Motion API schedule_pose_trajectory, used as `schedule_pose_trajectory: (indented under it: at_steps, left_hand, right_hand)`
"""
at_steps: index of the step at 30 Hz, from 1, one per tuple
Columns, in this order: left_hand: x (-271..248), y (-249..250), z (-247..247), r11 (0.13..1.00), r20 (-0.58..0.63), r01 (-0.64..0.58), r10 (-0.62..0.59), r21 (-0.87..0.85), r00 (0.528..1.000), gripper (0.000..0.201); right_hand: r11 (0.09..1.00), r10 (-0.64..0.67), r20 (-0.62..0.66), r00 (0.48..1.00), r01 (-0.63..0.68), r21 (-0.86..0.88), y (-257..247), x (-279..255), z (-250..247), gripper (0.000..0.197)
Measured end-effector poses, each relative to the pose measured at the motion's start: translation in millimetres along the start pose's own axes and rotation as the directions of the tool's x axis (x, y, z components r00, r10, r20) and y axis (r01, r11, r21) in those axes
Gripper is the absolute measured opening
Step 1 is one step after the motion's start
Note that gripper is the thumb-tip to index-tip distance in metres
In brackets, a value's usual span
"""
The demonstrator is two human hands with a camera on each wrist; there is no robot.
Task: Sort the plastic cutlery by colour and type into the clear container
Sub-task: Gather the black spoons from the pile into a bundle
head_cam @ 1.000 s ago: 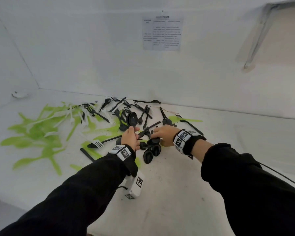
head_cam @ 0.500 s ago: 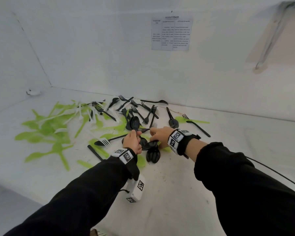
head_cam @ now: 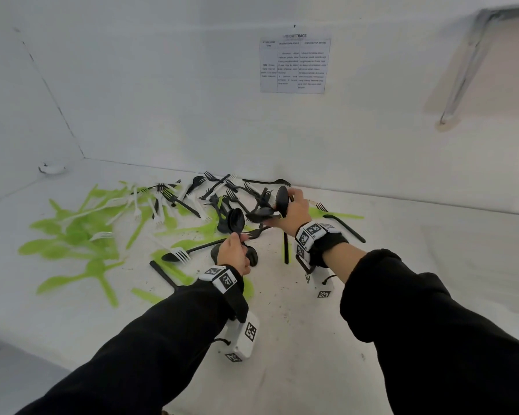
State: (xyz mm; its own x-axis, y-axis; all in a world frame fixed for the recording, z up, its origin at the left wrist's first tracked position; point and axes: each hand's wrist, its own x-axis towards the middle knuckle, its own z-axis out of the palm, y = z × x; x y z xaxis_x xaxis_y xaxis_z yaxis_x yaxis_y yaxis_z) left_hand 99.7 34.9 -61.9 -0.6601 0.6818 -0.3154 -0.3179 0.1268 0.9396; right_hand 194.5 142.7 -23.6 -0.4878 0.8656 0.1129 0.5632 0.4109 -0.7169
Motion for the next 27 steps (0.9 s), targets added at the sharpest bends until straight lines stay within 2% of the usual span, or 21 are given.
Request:
schedule_pose_trajectory:
  at_steps: [2,4,7,11,14,20,22,24,26,27]
  left_hand:
    - [0.1,-1.2,1.5,1.0,0.002,0.012,-0.012,0.021,1.0,0.034]
    - [0.6,-1.5,2.5,1.0,0.009,0.019,-0.019,0.024,1.0,0.033]
    - [2.4,-1.2,3.9,1.0,0.021,0.01,-0.01,0.0,1.0,0.033]
    - [4.1,0.2,8.3,1.0,0.035,-0.005,0.006,-0.015,0.999,0.033]
    - [5.8,-0.8,12.1,1.0,0.038,-0.013,0.013,-0.008,0.999,0.033]
    - [4.0,1.1,17.0,1.0,0.051,-0.025,0.024,0.014,0.998,0.022]
    - [7.2,0.8,17.0,1.0,0.075,-0.027,0.027,-0.004,0.997,0.024]
    - [11.4,0.7,16.1,0.999,0.102,0.027,-0.022,-0.041,0.995,0.026]
    - [12.9,2.0,14.5,0.997,0.137,0.059,-0.05,-0.059,0.989,0.022]
    - [13.2,2.0,14.3,0.999,0.148,0.028,-0.024,-0.027,0.989,0.021]
  right_hand:
    - [1.0,-0.003,-0.012,1.0,0.003,-0.003,-7.1,-0.4,-5.7,0.035]
    - [1.0,-0.006,0.001,1.0,0.006,0.024,-11.8,2.5,-10.5,0.016]
    - [0.998,0.047,0.094,0.994,-0.052,0.044,-12.6,6.0,-12.0,0.03]
    - [0.998,0.052,0.156,0.986,-0.056,0.023,-12.5,0.4,-6.0,0.025]
    - [0.996,0.067,0.189,0.98,-0.078,0.05,-13.7,-4.2,1.9,0.038]
    - [0.957,0.106,0.333,0.937,-0.187,0.222,-6.9,-17.9,14.8,0.037]
    - [0.958,0.057,0.374,0.926,-0.156,0.241,-6.4,-23.4,18.9,0.032]
    - [0.973,0.0,0.389,0.921,-0.091,0.214,-7.5,-27.8,22.4,0.026]
    - [0.972,-0.033,0.393,0.919,-0.062,0.227,-8.4,-31.6,25.1,0.034]
    - [0.971,-0.046,0.396,0.917,-0.051,0.232,-8.2,-33.0,26.1,0.037]
